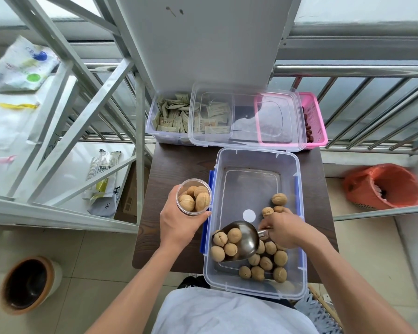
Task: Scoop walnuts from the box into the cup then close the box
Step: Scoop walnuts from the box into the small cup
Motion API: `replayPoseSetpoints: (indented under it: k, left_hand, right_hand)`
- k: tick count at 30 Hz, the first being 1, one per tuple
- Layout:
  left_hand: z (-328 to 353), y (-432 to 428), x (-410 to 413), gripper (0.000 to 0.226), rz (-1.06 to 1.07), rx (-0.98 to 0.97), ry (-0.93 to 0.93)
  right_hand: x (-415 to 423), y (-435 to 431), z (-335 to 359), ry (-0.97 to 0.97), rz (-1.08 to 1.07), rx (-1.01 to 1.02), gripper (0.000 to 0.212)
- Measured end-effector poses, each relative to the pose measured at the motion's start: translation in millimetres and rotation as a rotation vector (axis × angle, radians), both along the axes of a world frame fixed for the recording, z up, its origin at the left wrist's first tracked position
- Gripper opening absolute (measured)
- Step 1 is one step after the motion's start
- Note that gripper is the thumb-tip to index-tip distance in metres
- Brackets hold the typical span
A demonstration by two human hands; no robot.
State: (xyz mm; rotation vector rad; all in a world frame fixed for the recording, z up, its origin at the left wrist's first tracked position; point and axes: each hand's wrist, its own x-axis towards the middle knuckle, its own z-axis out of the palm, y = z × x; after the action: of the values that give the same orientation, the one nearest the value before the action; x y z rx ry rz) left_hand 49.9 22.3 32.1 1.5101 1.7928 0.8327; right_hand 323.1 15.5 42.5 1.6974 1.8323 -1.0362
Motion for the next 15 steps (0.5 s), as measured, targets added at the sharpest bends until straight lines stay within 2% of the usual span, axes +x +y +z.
replayPoseSetpoints:
  k: [8,15]
  left_hand:
    - [-0.1,3.6,1.8,0.085,0.006,-0.009,-0.011]
    - [1.5,4.6,3.2,0.084,0.021,-0.004,-0.004]
  right_hand:
    - [28.0,15.2,24.0,0.059,-0.116,0.112,0.034]
    - [63.5,16.6,28.1,0.108,-0.307,0.155,0.026]
